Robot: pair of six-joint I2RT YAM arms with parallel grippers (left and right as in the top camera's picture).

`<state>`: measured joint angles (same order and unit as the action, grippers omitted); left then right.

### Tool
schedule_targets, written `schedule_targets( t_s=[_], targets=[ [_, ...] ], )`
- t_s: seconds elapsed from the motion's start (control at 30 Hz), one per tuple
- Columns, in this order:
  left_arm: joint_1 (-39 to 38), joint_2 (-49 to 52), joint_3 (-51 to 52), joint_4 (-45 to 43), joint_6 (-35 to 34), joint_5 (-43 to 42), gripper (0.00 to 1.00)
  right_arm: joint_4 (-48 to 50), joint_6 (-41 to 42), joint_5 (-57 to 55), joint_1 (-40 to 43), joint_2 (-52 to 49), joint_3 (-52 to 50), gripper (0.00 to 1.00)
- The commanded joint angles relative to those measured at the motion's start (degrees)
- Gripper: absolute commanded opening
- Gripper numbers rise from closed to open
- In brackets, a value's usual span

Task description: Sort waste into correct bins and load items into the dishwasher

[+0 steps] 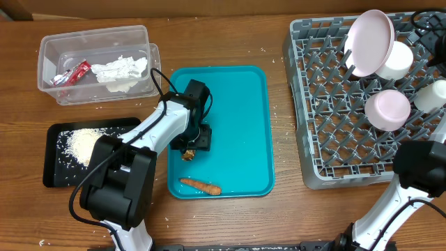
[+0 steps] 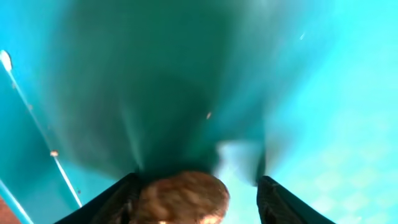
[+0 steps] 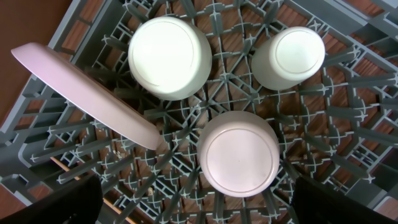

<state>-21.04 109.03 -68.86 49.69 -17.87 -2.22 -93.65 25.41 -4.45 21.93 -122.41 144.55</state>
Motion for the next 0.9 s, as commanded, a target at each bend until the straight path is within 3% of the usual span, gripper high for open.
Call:
schedule_targets(
  t_s=[0.0,0.53,0.63,0.73,0.87],
  targets=[
    [-0.5,0.4,0.3,-0.5,-0.6,-1.0,0.58,0.3,-0.1,0.1,0.1,1.8,1.3,1.0],
    [-0.5,0.4,0.2,5.0,0.7,-2.3,0.56,0.3,-0.1,0.1,0.1,1.8,1.3,1.0],
    [-0.5,0.4,0.2,4.5,0.7,-2.3,0.54,0.3,-0.1,0.0,0.1,1.8,1.3,1.0],
    [-0.5,0.4,0.2,3.6,0.7,-2.3,0.45,0.3,-0.1,0.1,0.1,1.8,1.3,1.0],
    [-0.5,0.4,0.2,2.9,0.5,-2.3,0.44,0.3,-0.1,0.1,0.1,1.8,1.3,1.0]
  ],
)
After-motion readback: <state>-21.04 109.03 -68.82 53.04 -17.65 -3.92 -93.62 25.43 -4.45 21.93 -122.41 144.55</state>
